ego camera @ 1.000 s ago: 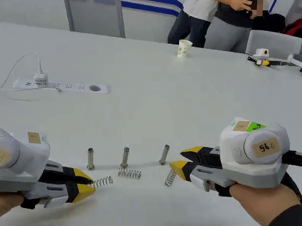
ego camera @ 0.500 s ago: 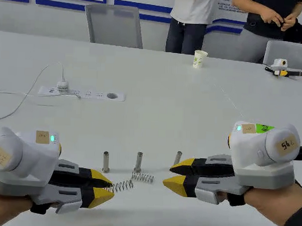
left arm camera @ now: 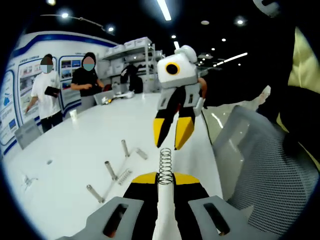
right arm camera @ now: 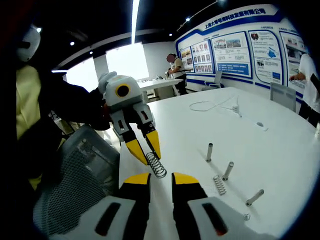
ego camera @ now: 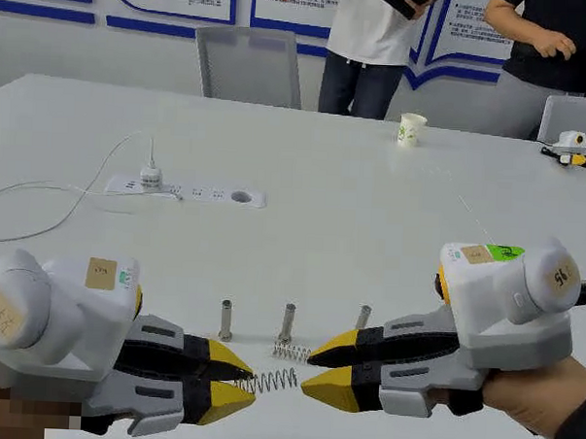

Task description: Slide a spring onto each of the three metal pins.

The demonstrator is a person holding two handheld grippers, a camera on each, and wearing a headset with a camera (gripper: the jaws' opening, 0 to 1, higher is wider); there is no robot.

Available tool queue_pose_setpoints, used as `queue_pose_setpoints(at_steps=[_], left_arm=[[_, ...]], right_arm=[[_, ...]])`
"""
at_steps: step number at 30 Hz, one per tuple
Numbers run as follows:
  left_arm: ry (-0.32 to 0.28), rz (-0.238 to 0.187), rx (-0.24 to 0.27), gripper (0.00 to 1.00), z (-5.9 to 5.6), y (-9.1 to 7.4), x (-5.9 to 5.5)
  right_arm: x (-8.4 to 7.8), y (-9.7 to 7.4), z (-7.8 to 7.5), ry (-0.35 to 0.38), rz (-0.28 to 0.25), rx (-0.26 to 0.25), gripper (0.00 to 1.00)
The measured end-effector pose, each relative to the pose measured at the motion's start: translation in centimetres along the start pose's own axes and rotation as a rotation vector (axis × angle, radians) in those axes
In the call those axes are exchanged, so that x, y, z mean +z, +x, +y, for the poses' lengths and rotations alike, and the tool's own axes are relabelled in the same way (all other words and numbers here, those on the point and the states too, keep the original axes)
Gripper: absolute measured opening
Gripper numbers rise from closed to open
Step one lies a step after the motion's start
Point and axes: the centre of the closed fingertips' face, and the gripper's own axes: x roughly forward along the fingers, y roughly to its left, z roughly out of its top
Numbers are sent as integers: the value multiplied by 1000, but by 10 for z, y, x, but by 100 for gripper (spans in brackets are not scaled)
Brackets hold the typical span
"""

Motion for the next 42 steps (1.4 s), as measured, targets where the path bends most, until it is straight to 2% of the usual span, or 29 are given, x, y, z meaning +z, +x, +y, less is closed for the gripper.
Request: queue_pose_setpoints(at_steps=[8,19,24,30,35,42], left_arm=[[5,-38,-3,10,-6,0,9],[5,-43,-11,10,-8,2,10],[-1,-50,-10,10,-7,4,11],[-2,-59,-7,10,-6,5,14],[1,-61,-10,9,-8,8,15],[6,-67,-9,10,-8,10,17]], right_arm=[[4,3,12,2,-8,59,16],[8,-1,15,2,-3,72,12],[19,-2,18,-52,37,64,12],[33,2,23,-154,99,53,12],[42,9,29,-198,114,63,12],[45,14,32,-225,116,68,11]])
